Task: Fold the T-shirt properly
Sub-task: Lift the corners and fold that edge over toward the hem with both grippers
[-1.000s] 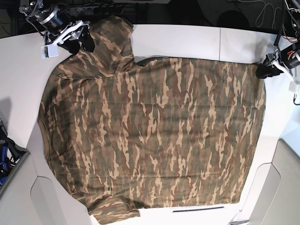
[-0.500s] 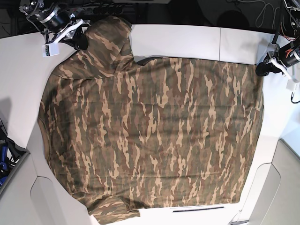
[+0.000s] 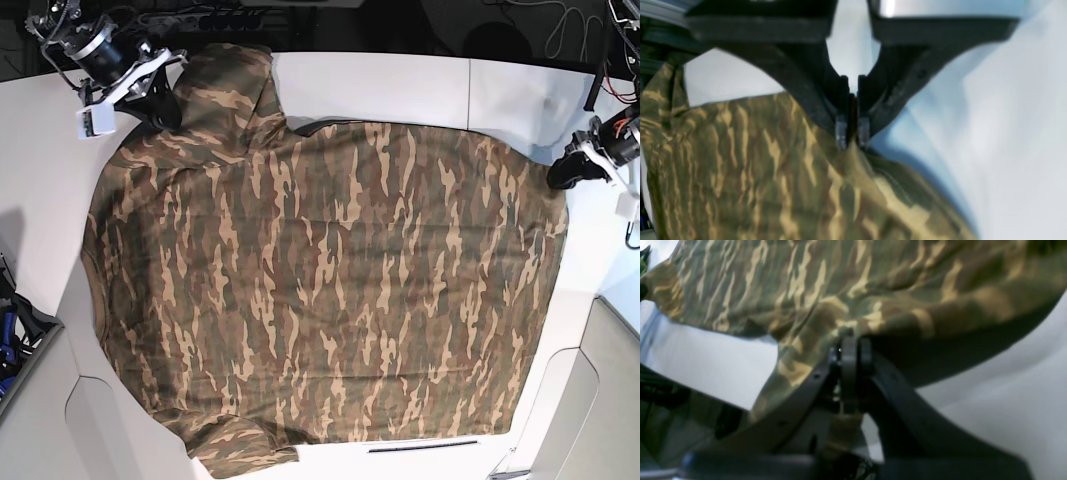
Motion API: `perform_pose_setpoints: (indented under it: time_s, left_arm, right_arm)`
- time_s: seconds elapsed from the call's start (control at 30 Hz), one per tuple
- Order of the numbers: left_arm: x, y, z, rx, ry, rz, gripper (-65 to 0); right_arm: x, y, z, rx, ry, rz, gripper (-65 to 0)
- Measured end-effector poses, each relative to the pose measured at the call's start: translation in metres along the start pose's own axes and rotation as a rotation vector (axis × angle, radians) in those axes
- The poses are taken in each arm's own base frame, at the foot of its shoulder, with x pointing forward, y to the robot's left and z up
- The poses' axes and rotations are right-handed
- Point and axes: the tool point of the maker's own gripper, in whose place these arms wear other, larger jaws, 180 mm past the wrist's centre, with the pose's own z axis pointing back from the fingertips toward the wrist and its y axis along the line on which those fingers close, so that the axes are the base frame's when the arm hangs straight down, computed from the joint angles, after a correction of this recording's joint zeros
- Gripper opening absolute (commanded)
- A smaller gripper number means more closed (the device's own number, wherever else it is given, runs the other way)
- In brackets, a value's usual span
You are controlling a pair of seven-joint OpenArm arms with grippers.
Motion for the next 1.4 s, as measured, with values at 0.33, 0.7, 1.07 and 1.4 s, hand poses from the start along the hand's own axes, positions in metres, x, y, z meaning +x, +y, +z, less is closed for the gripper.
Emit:
perform_pose_setpoints:
  time_s: [0.33,0.7,1.07,1.4]
  left_arm:
    - [0.057,0.003,-0.006,0.052,-0.14,-0.099,-65.0]
    - [0.103,0.005,-0.015,0.149,-0.254,-0.248,-65.0]
    - [0.12,0.006,-0.055,0.221,-0.22,-0.342,-65.0]
    - [0.133,0.013,-0.07,0.22,-0.245,-0.277,-65.0]
  right_arm:
    - [0.087,-0.02,-0.016,-0.018,-0.179,0.058,-65.0]
    - [0.131,-0.055,-0.065,-0.015,-0.22,0.035,-65.0]
    - [0.174,-0.083,-0.111,-0.006,-0.233,-0.031,-65.0]
    - [0.212,-0.094,-0.135,0.001,-0.242,-0.067,-65.0]
